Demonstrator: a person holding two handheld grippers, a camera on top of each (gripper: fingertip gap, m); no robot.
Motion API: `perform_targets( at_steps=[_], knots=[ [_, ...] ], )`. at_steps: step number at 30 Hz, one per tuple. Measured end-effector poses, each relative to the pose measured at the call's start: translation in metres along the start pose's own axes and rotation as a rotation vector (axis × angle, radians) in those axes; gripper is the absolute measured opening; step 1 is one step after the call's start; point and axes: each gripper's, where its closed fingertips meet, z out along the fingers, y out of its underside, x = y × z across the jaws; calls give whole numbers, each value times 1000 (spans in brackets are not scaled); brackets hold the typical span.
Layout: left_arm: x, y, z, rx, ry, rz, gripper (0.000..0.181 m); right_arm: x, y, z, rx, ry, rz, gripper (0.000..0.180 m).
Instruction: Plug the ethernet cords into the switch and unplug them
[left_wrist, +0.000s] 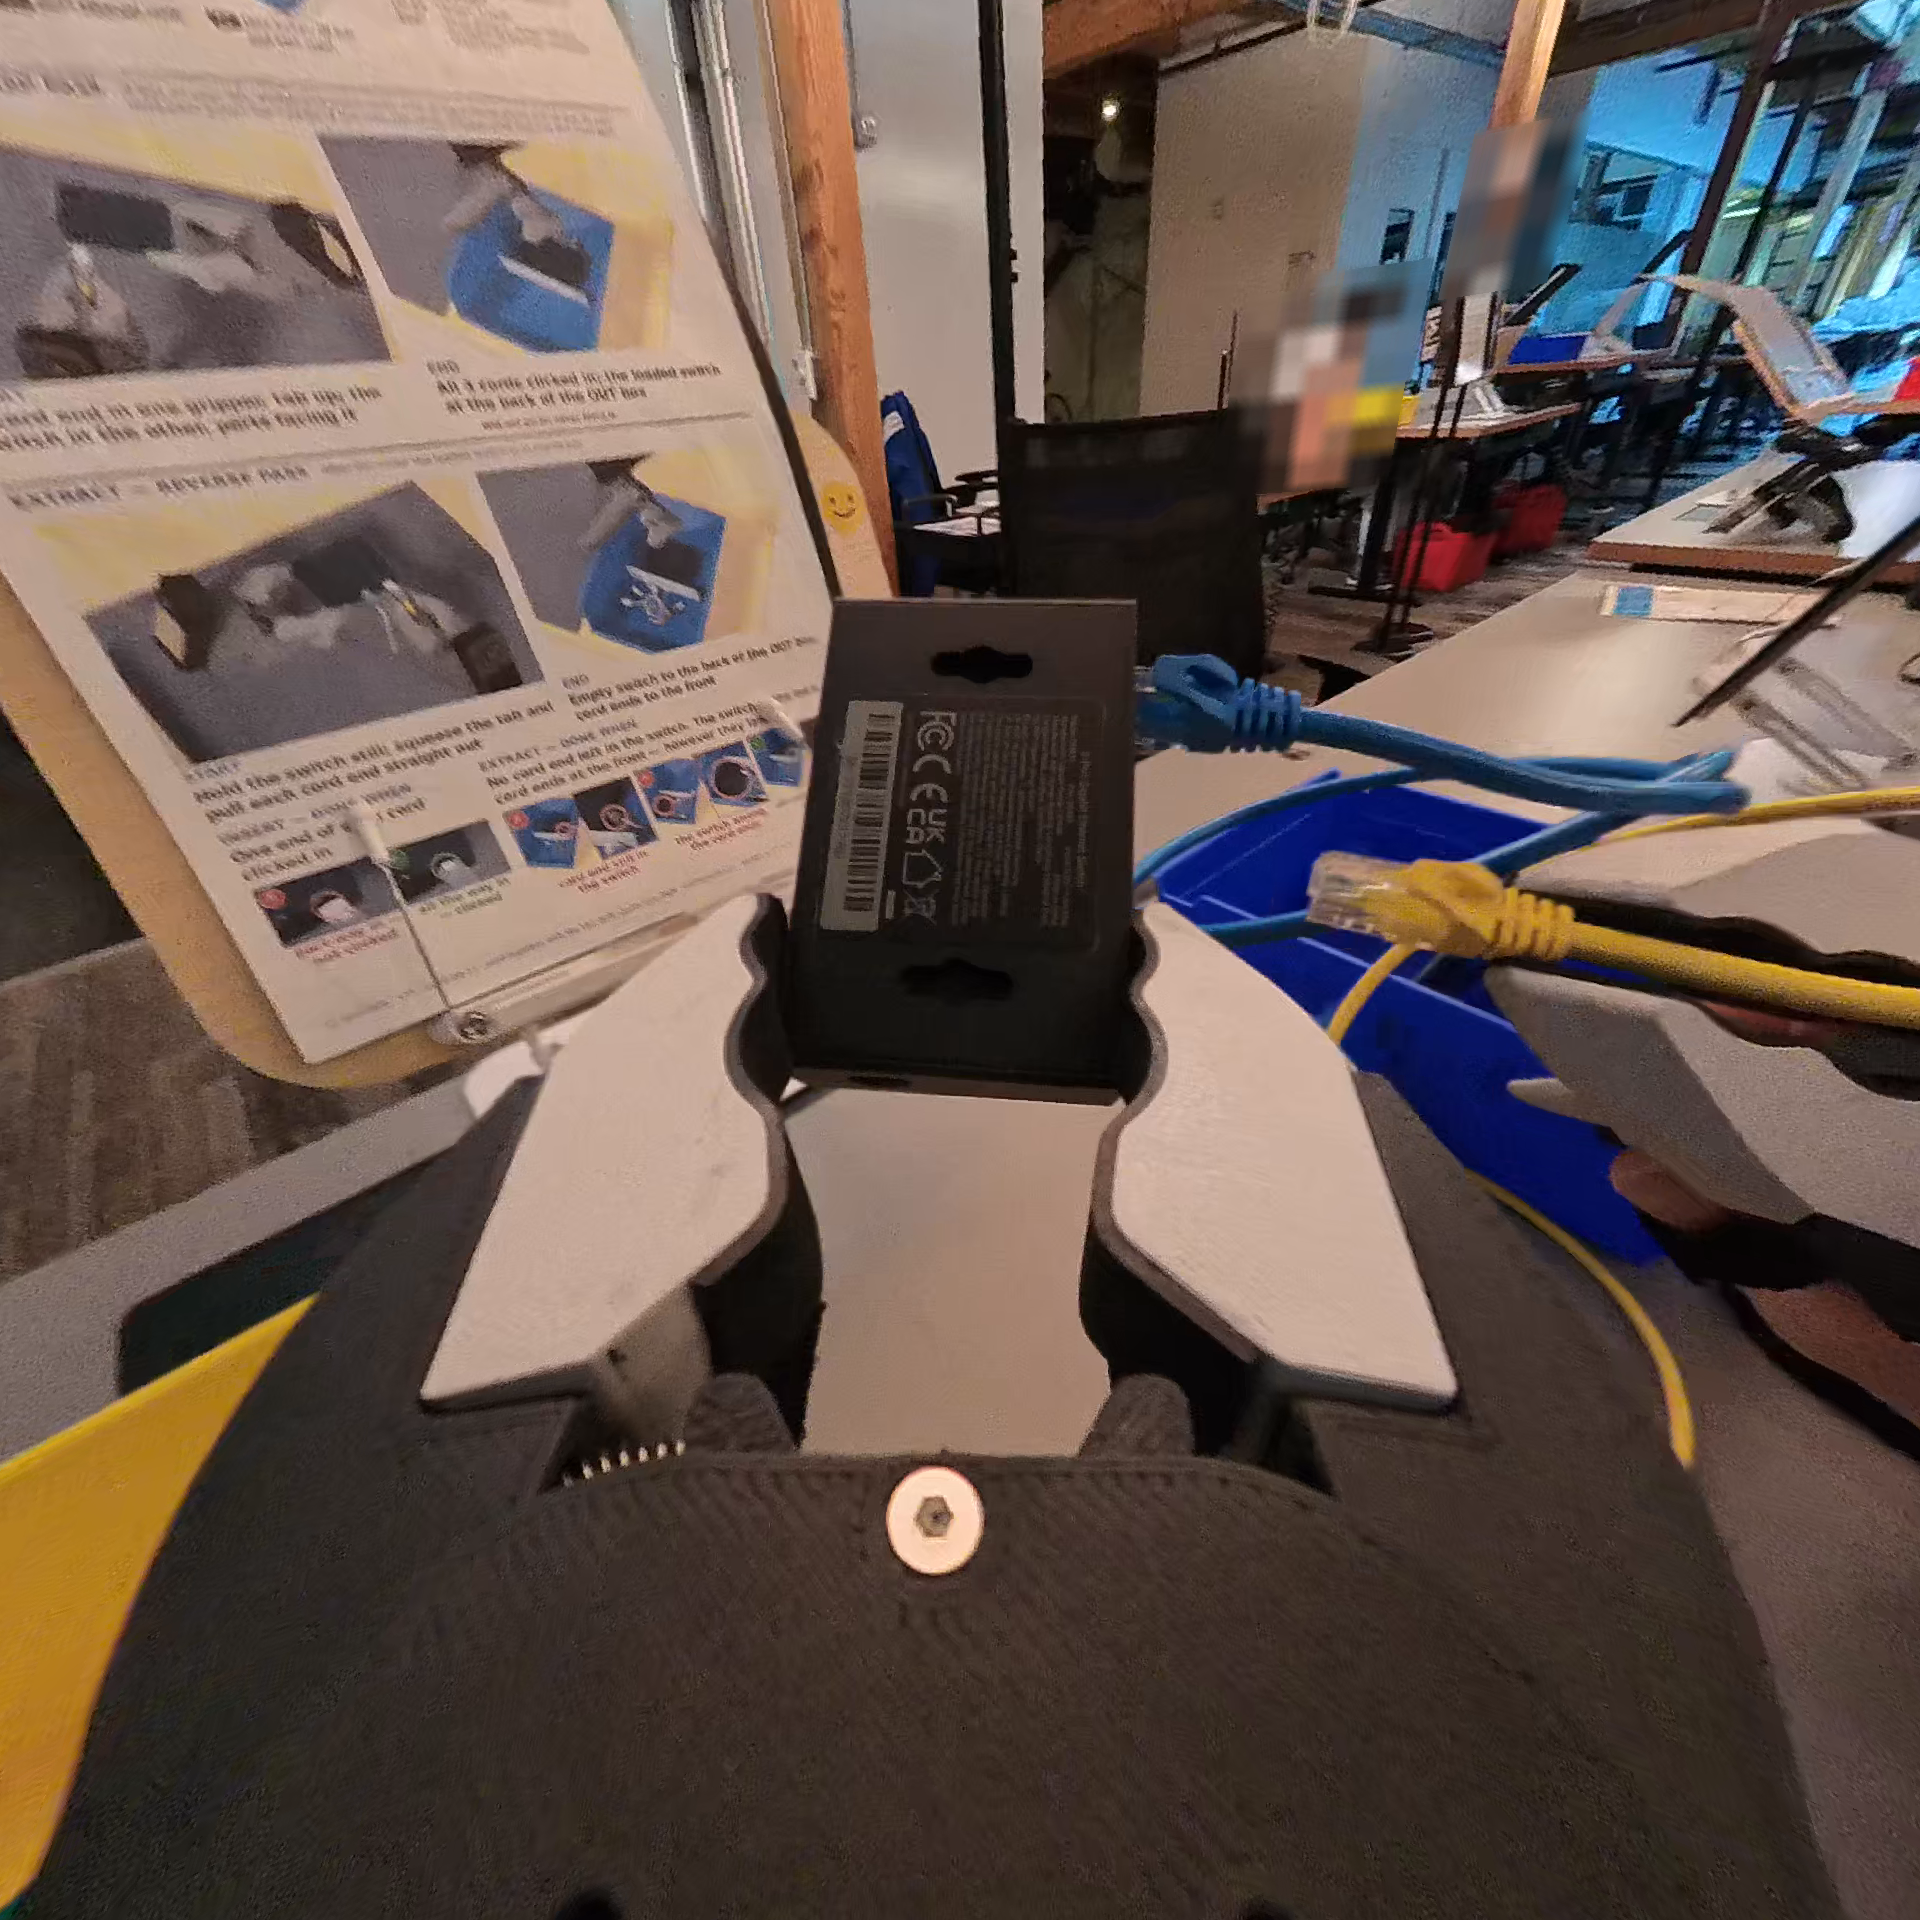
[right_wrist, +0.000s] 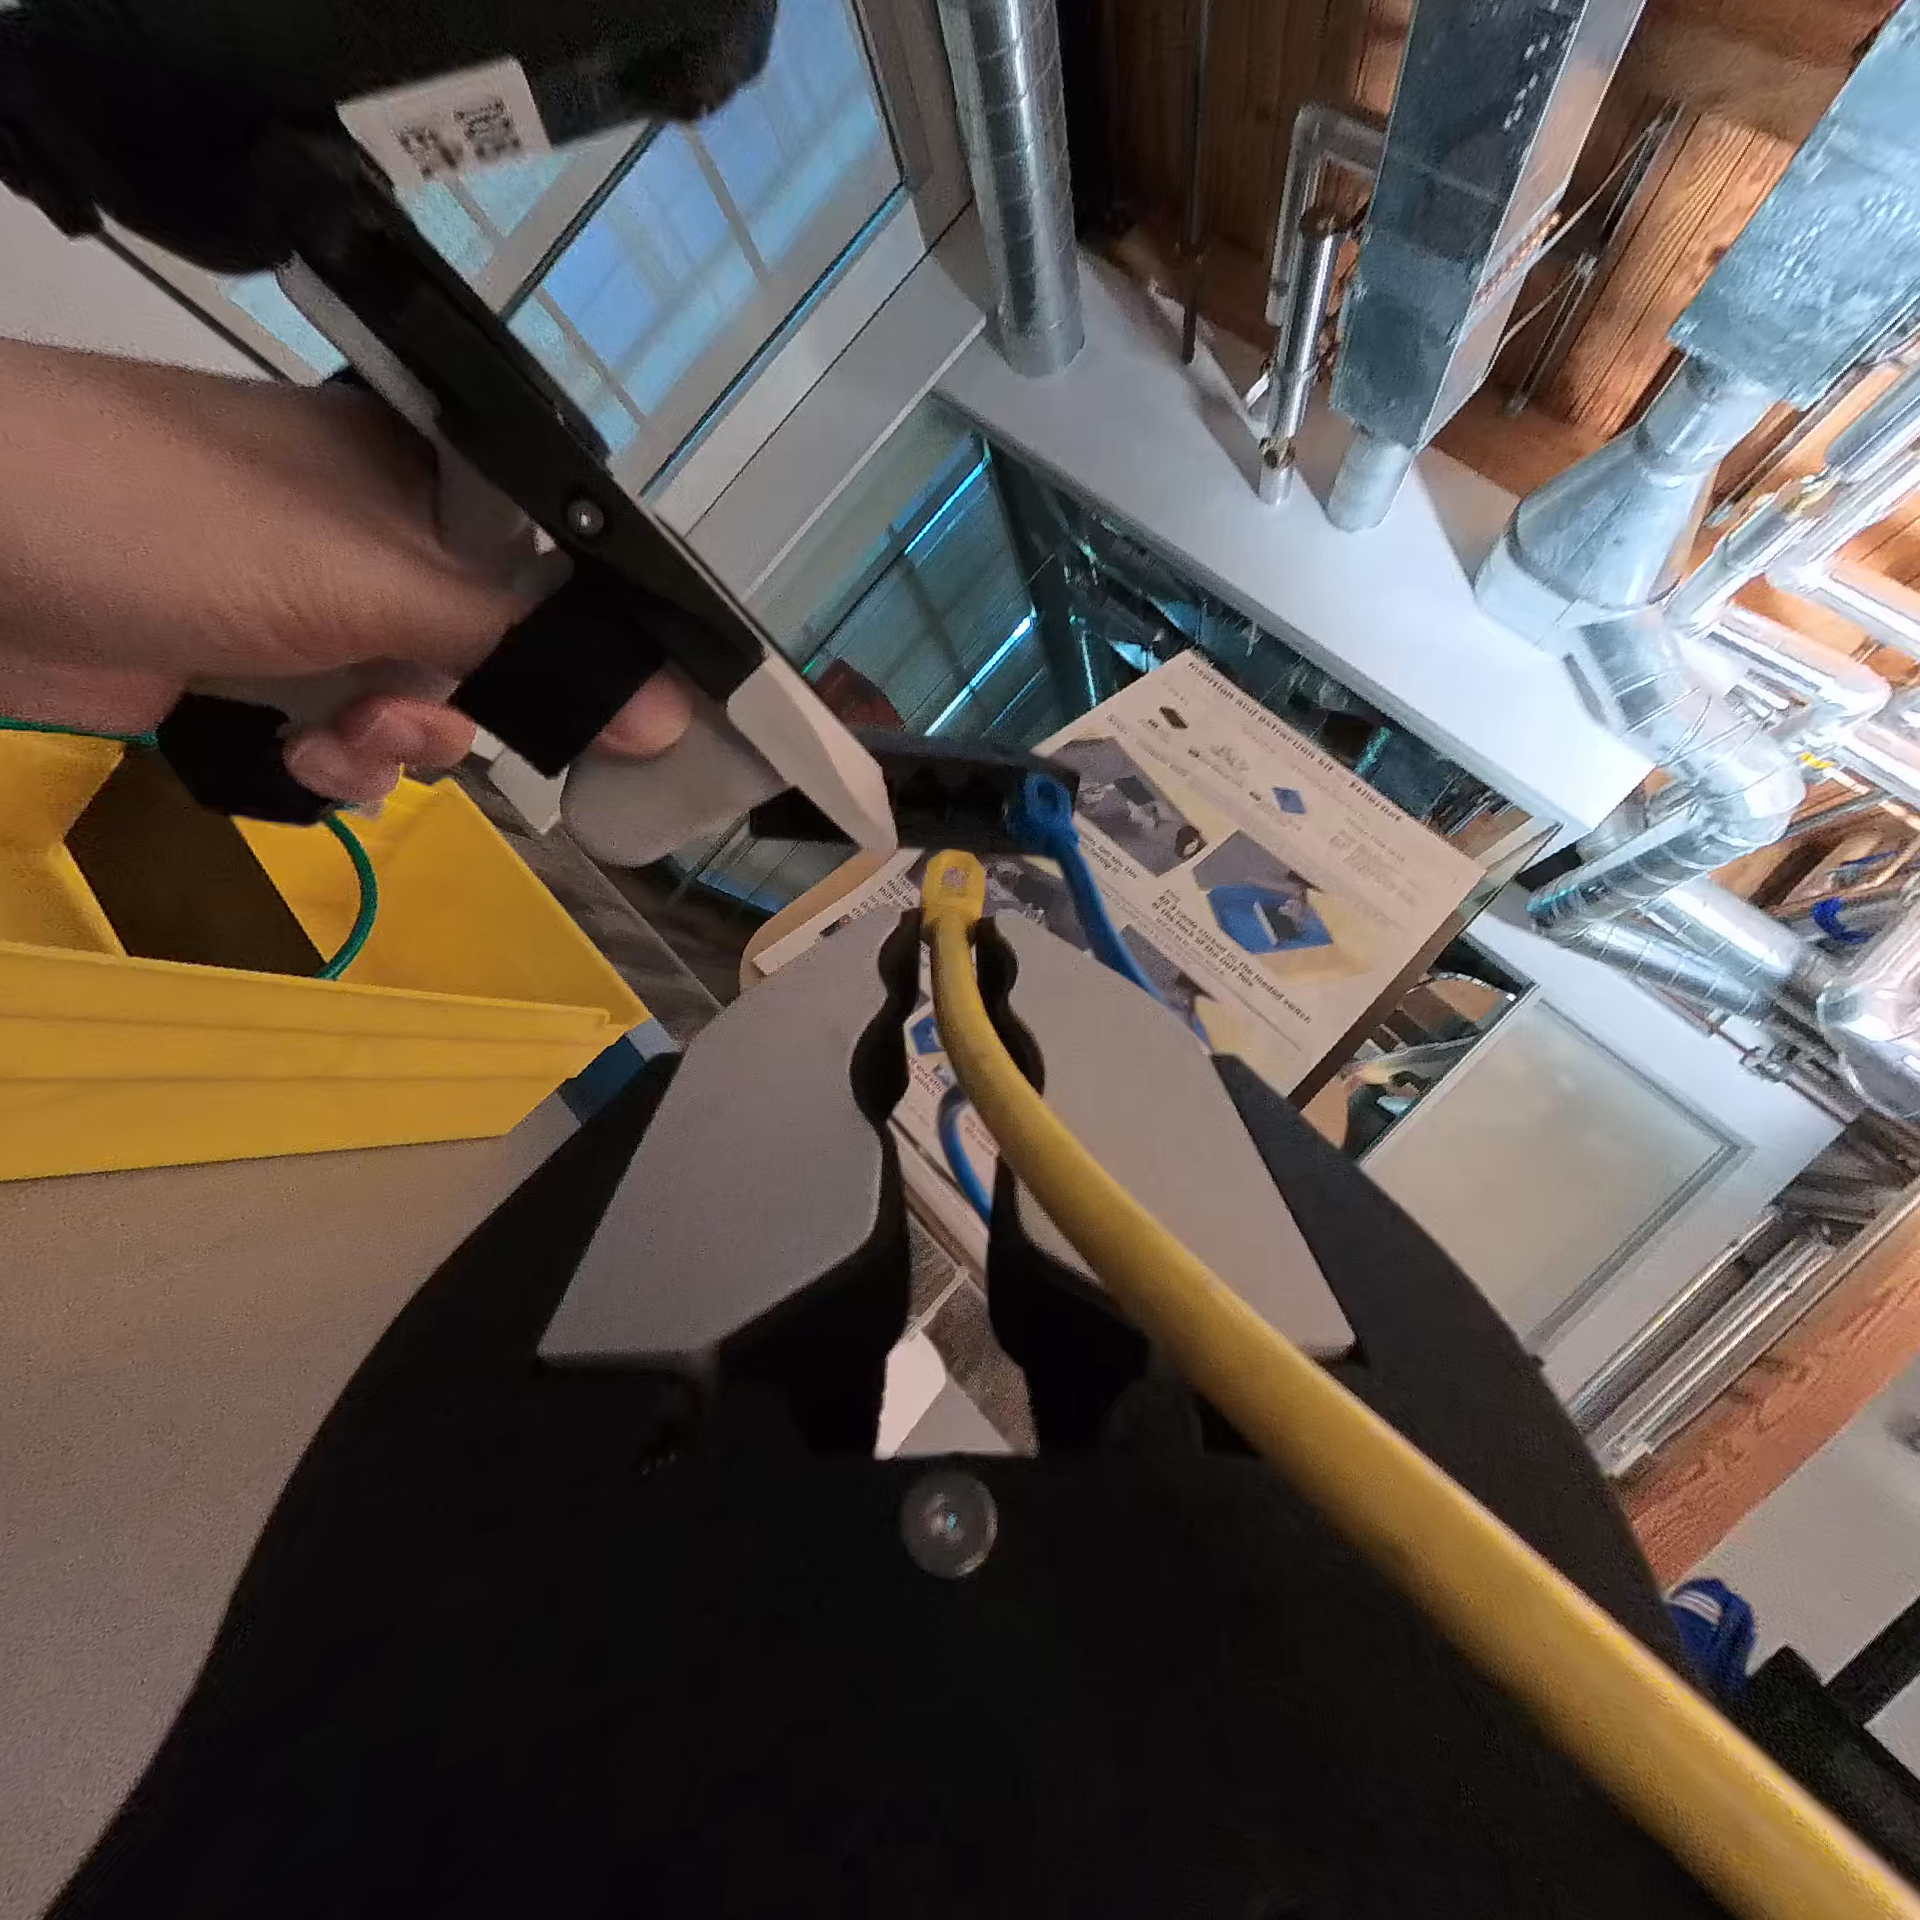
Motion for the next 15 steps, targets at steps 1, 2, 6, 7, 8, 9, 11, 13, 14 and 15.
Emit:
perform_targets(
  at_steps=[1, 2, 6, 7, 8, 9, 11, 13, 14, 15],
  knots=[
    [3, 2, 2, -4, 19, -14, 61, 2, -2, -1, 8, 6, -6, 10],
    [7, 3, 4, -13, 39, -23, 60, 4, -4, -2, 22, 13, -7, 11],
    [23, 6, 9, -21, 105, -51, 60, 9, -3, -3, 42, 24, -29, 10],
    [25, 7, 10, -26, 116, -54, 60, 10, -3, -4, 47, 28, -40, 10],
    [27, 7, 10, -23, 126, -57, 60, 10, -3, -4, 49, 31, -56, 10],
    [29, 7, 11, -20, 136, -62, 60, 10, -3, -4, 49, 36, -74, 10],
    [33, 6, 11, -13, 165, -86, 60, 9, -2, -3, 42, 39, -93, 10],
    [35, 5, 11, -6, 185, -98, 60, 8, 1, -2, 36, 33, -93, 11],
    [37, 5, 11, -6, 193, -97, 60, 8, 1, -2, 36, 31, -94, 11],
    [38, 5, 11, -8, 195, -95, 60, 8, 1, -2, 38, 31, -92, 11]
  ],
)
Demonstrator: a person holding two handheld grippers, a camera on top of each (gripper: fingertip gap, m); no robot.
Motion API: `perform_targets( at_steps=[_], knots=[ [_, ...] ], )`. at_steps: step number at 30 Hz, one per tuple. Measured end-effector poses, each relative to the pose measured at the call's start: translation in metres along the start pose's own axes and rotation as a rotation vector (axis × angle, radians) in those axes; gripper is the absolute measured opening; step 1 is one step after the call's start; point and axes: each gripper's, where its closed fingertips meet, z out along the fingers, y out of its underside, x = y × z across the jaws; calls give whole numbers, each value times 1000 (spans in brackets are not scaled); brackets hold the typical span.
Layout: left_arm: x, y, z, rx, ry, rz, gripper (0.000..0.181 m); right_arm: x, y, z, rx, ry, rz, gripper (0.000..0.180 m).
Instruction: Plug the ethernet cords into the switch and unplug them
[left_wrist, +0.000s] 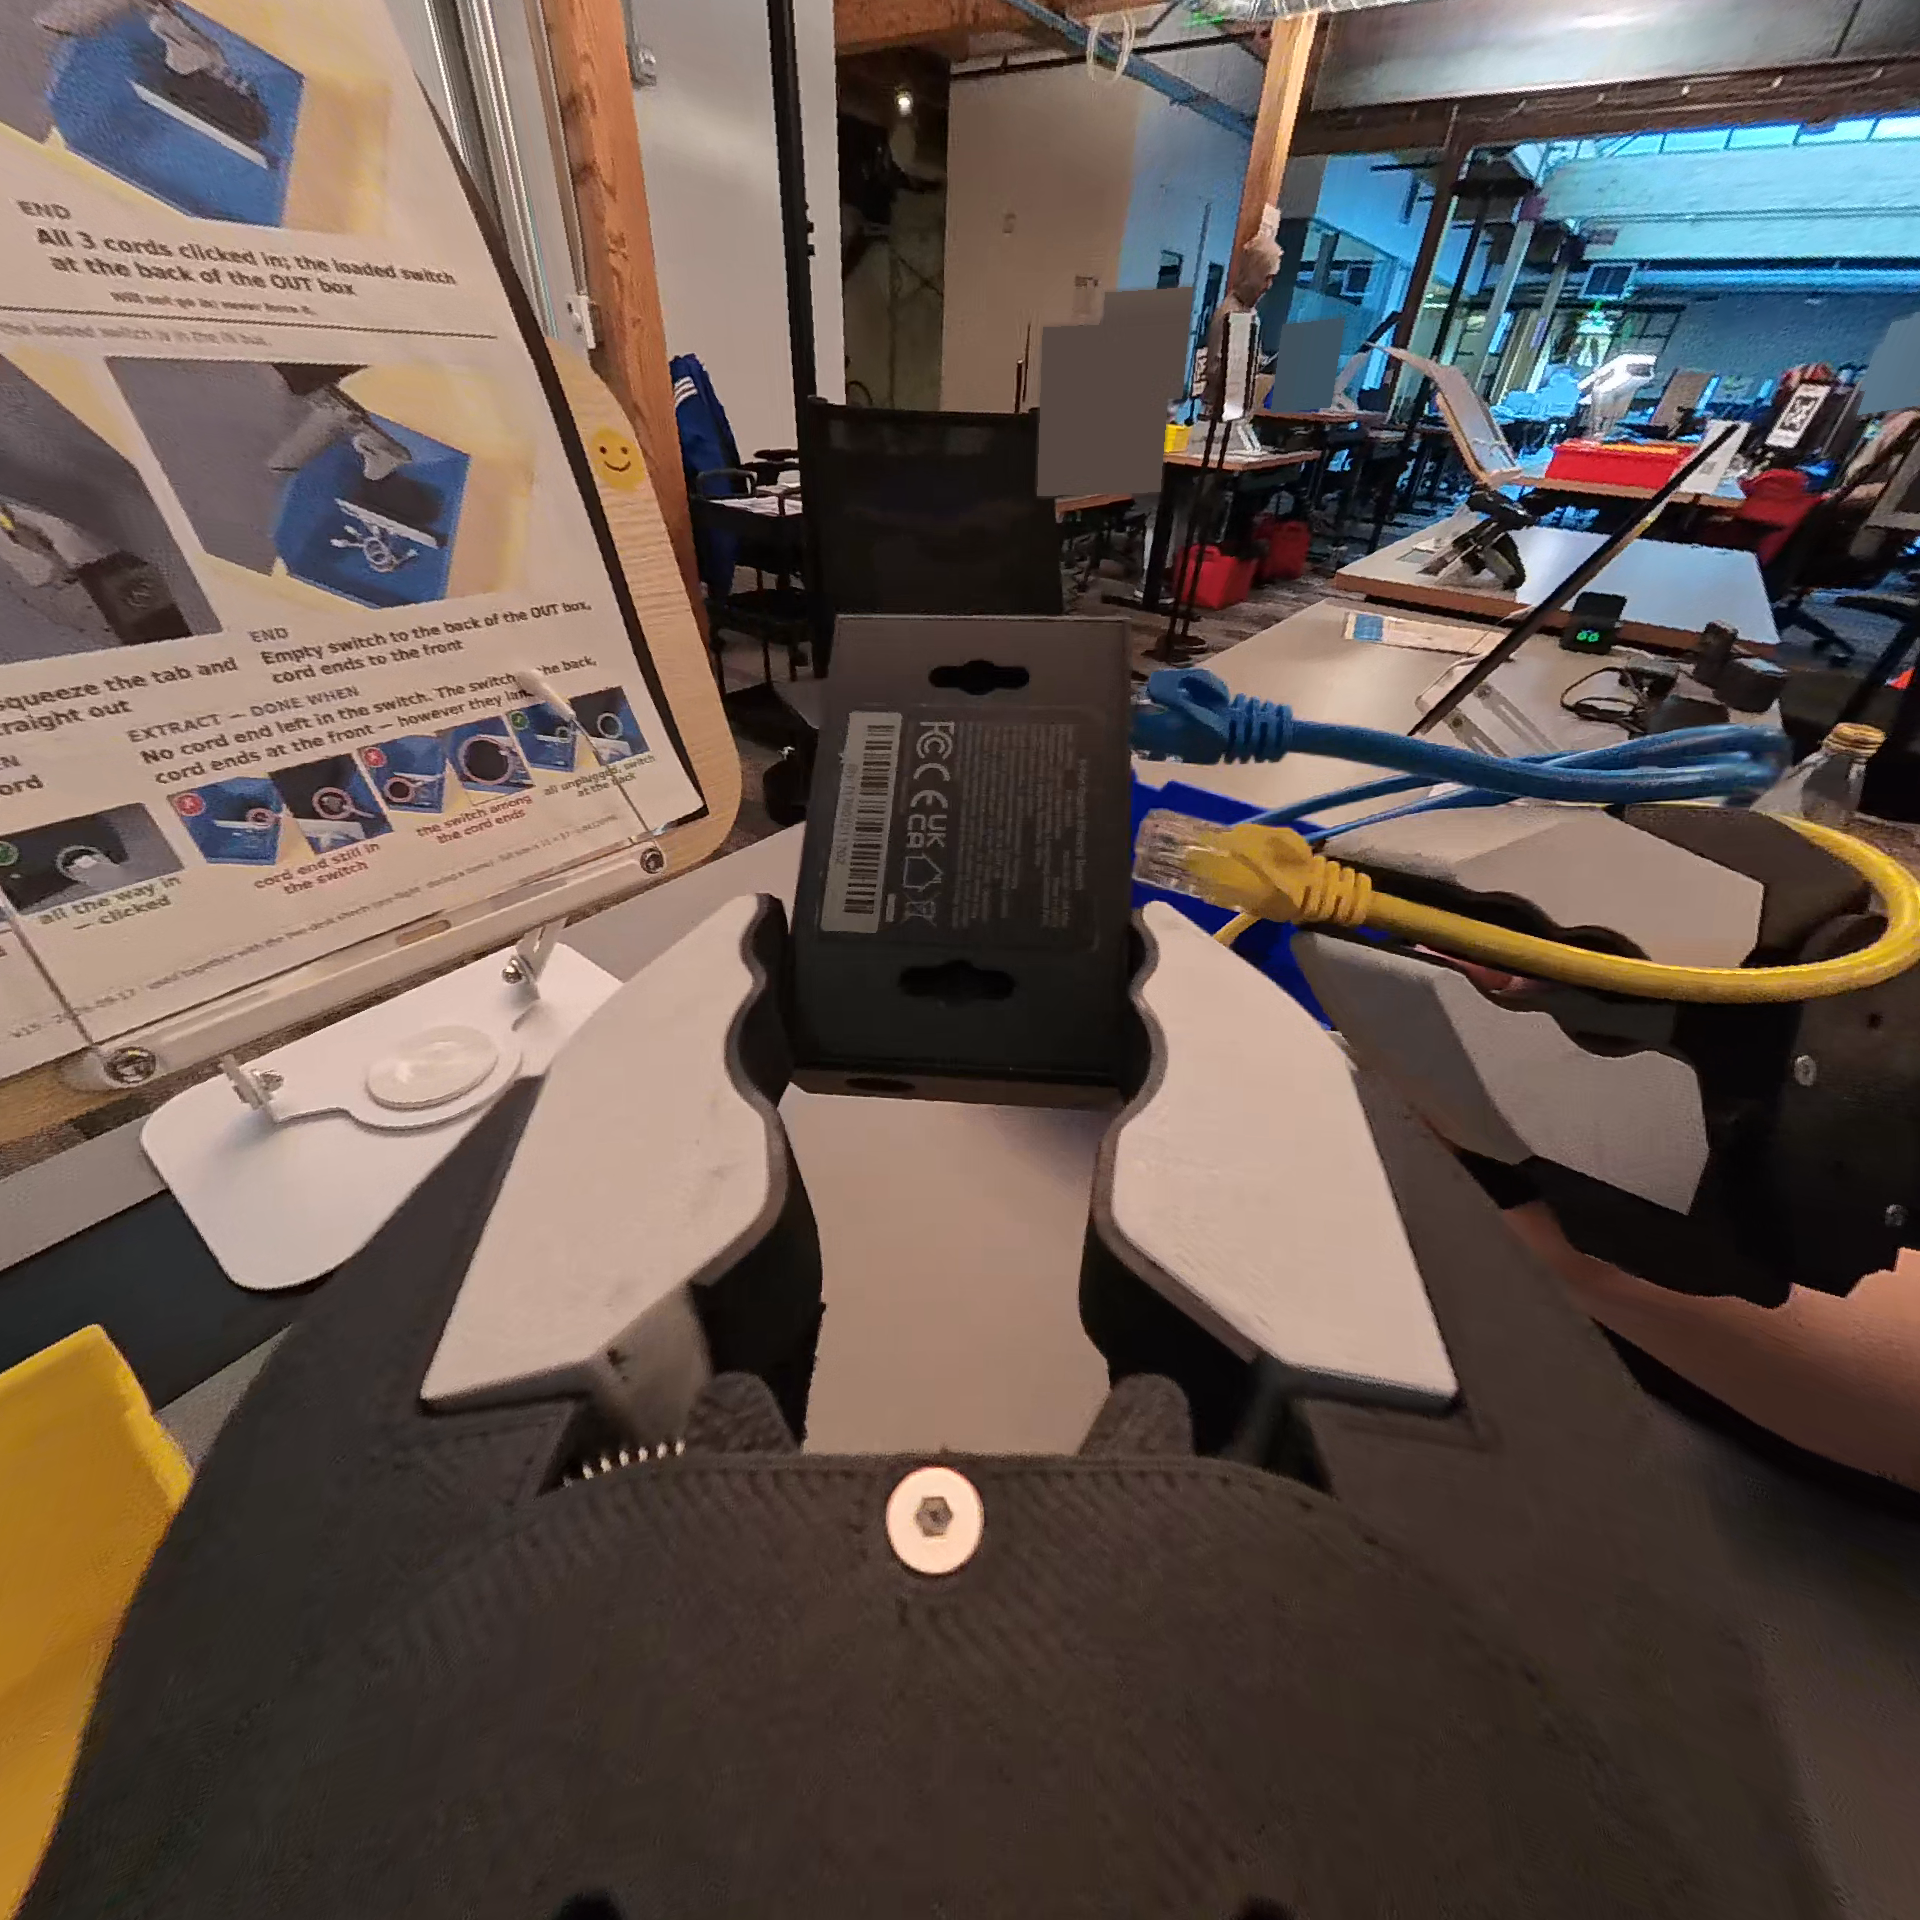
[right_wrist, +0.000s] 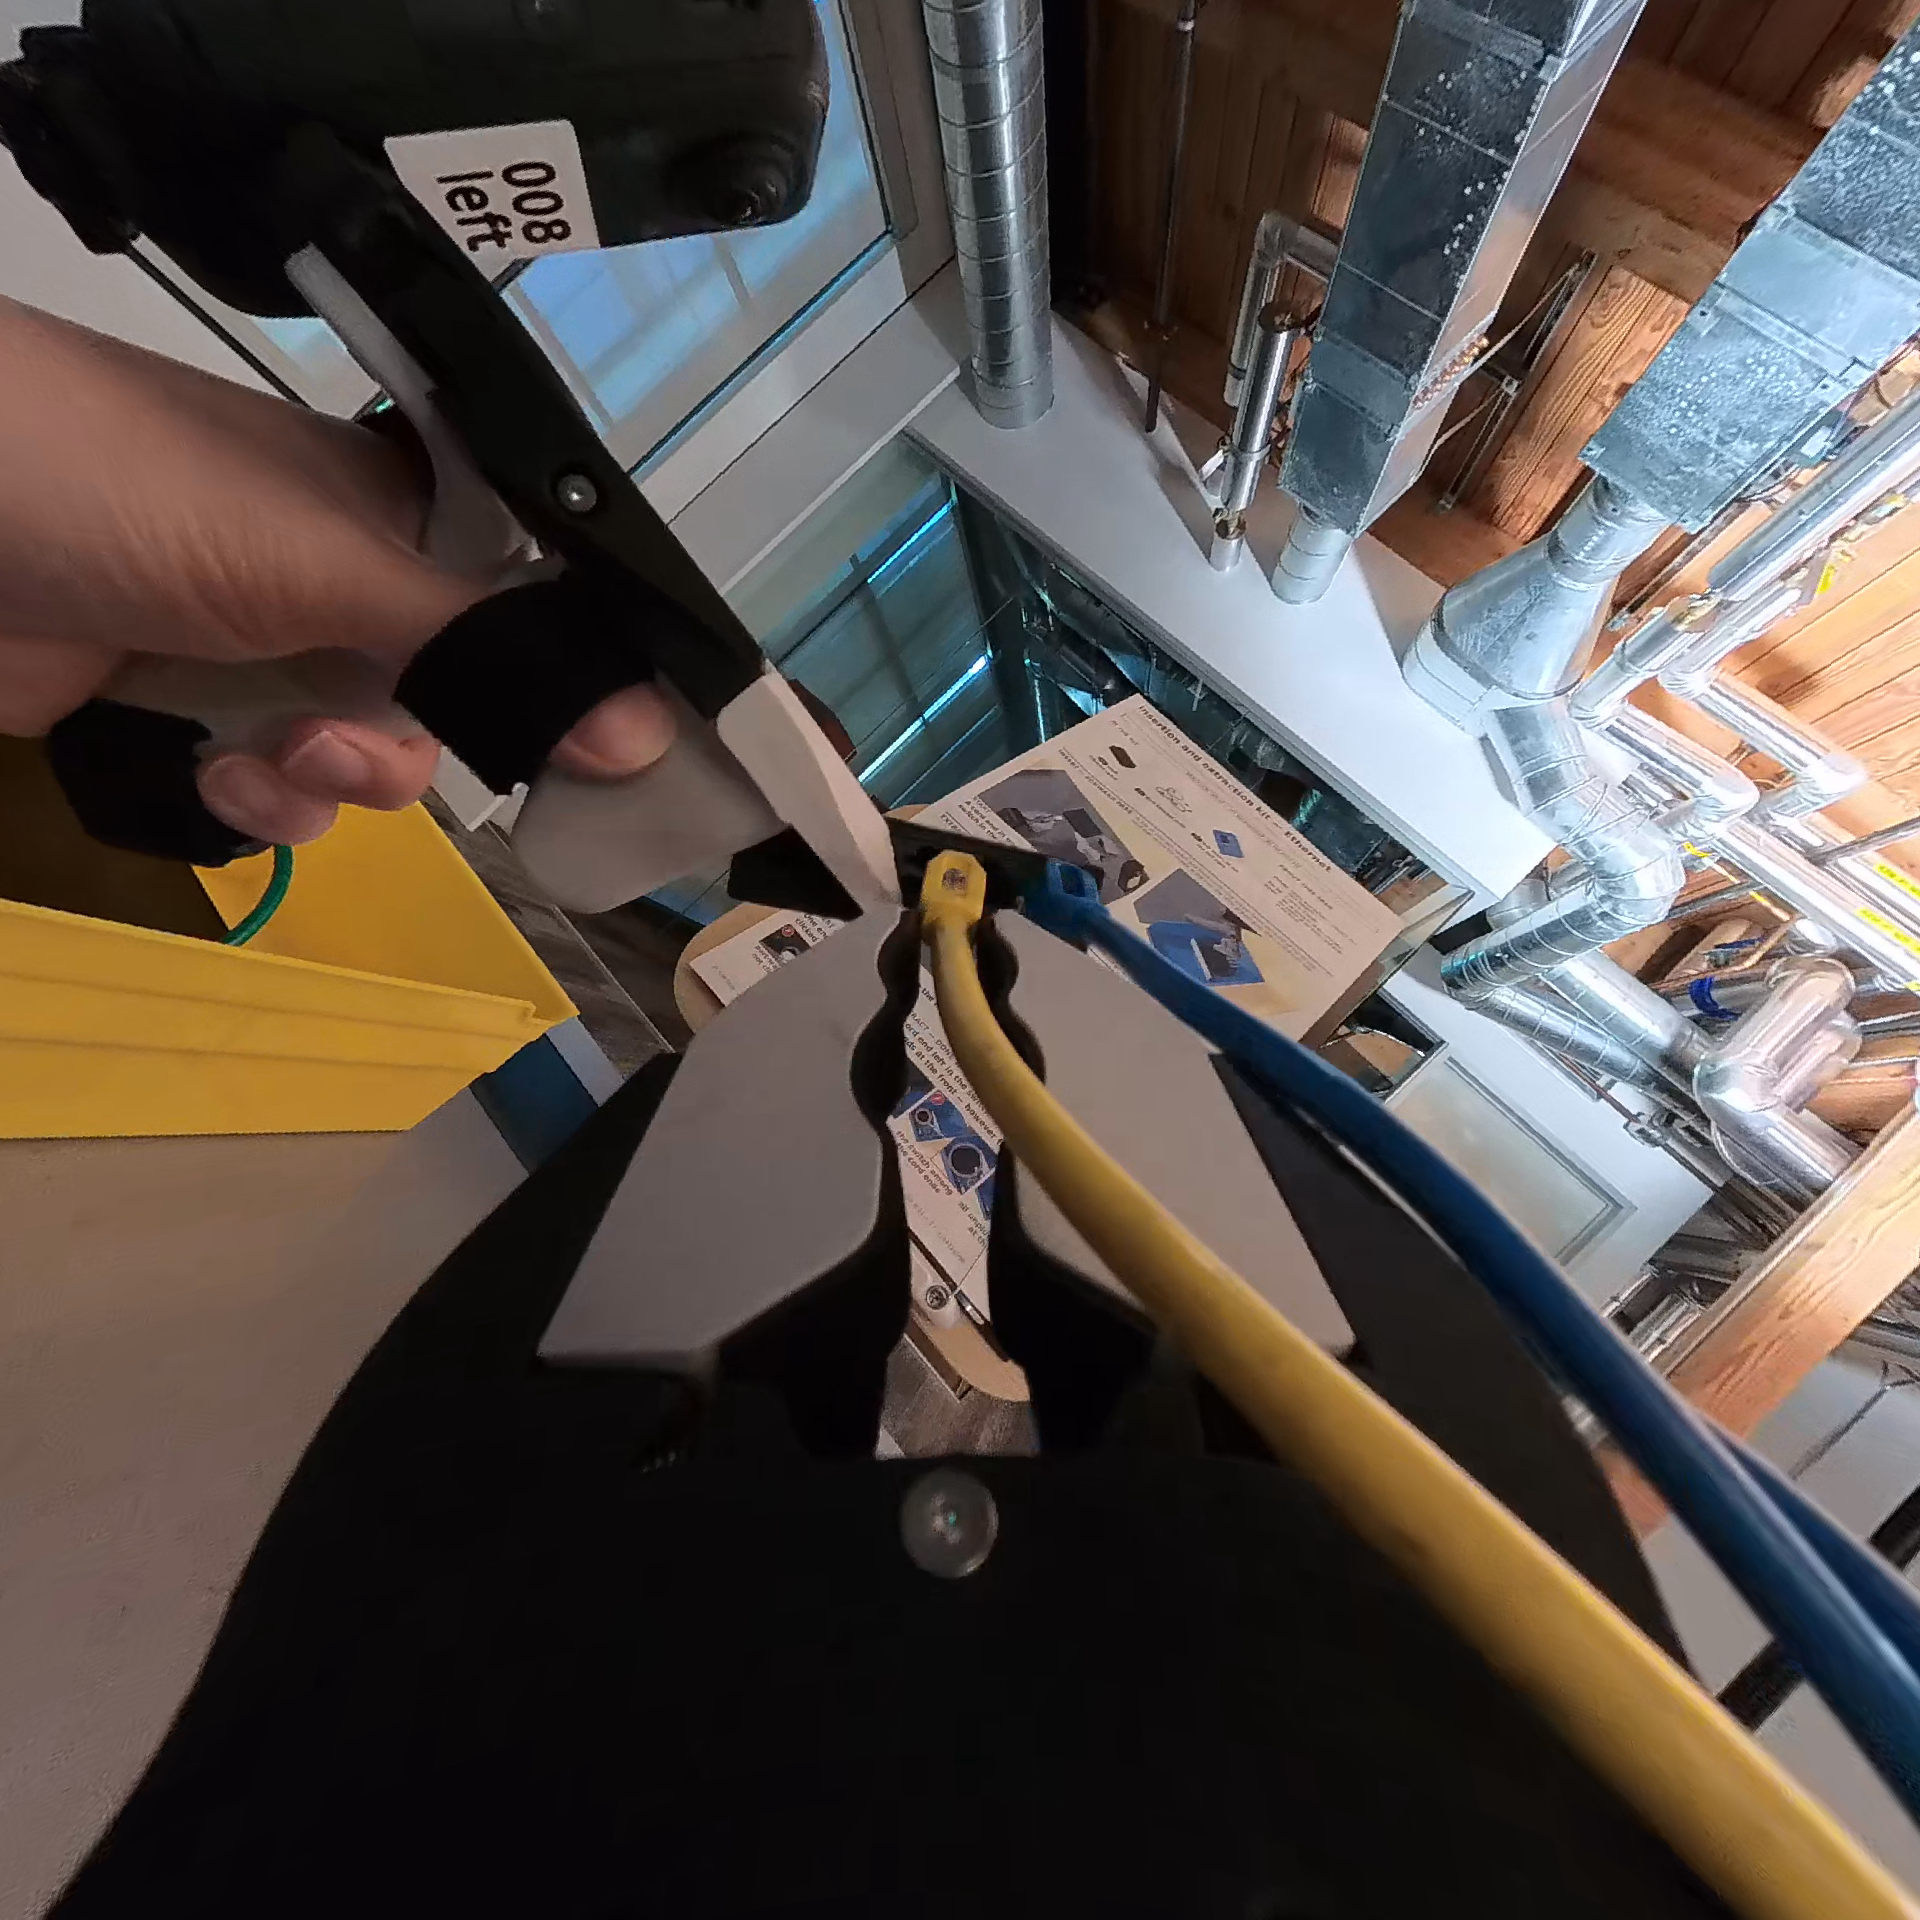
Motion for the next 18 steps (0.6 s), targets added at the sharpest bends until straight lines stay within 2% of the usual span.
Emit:
perform_targets(
  at_steps=[11, 18],
  knots=[
    [5, -2, -1, 5, 22, 33, 60, 1, -3, 0, 21, -46, 72, 11],
    [10, -2, -3, -3, 35, 123, 60, -1, -3, 1, 4, -96, 120, 10]
  ],
)
